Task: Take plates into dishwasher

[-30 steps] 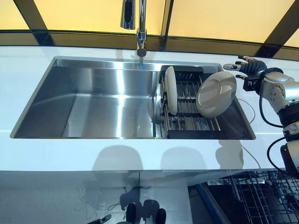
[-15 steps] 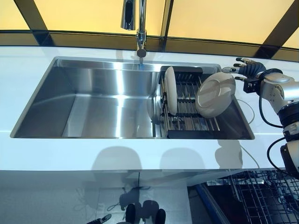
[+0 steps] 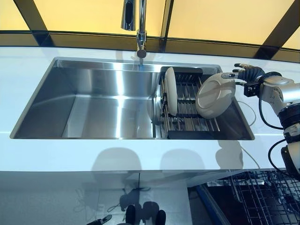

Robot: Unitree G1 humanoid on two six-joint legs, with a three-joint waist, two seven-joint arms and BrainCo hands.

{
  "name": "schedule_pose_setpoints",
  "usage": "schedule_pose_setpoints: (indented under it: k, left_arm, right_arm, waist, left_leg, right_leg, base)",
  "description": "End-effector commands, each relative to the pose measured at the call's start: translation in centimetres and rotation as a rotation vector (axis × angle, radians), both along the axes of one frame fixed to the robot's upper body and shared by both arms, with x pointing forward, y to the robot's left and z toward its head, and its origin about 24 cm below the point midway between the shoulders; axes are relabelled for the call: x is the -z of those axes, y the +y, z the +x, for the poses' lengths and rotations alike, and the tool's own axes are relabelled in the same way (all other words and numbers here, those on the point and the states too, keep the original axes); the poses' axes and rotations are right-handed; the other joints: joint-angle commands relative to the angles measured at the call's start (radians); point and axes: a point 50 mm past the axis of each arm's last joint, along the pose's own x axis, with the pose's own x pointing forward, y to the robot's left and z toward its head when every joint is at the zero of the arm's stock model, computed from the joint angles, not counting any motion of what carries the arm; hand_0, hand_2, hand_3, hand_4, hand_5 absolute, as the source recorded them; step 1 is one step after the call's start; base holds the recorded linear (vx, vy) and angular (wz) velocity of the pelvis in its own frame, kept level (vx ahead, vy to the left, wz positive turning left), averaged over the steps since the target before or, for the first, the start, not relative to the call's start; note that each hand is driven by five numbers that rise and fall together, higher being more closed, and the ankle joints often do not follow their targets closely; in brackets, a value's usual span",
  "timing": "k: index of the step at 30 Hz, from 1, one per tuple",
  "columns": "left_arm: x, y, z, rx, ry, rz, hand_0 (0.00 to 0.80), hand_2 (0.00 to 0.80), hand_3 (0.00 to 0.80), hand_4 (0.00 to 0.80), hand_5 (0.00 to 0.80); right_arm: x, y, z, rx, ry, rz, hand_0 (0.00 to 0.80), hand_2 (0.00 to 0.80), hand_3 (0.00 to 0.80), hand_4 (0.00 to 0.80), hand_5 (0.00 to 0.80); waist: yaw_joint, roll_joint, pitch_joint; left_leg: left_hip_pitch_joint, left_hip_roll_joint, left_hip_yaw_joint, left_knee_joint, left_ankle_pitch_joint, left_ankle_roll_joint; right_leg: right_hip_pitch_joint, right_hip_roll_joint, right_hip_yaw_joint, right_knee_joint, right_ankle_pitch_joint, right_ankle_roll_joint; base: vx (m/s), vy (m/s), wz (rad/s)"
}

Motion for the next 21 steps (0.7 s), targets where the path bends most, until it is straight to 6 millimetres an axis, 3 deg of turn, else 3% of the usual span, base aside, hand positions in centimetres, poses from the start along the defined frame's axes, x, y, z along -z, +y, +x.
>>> schedule_pose_setpoints:
  k: [1, 21]
  left_arm:
    - [-0.2, 0.7, 0.1, 0.028, 0.005, 0.030, 0.000, 0.000, 0.000, 0.000, 0.000]
    - [-0.3, 0.8, 0.3, 0.029, -0.007, 0.026, 0.000, 0.000, 0.000, 0.000, 0.000]
  right_arm:
    - [-1.8, -1.0, -0.6, 0.017, -0.029, -0.098, 0.000, 0.000, 0.000, 0.000, 0.000]
    - [-0.2, -1.5, -0.9, -0.046, 0.100, -0.130, 0.000, 0.000, 0.000, 0.000, 0.000]
  waist:
    - [0.001, -0.008, -0.013]
    - [-0.003, -0.008, -0.006]
  left_leg:
    - [-0.012, 0.008, -0.009, -0.005, -0.043, -0.016]
    - [-0.015, 0.008, -0.005, -0.005, -0.043, -0.016]
  right_leg:
    - [-0.014, -0.033, -0.017, -0.002, 0.000, 0.053]
    - [-0.019, -0.032, -0.013, -0.002, 0.000, 0.051]
  base:
    - [0.000, 0.000, 0.00]
    - [0.001, -0.001, -0.02]
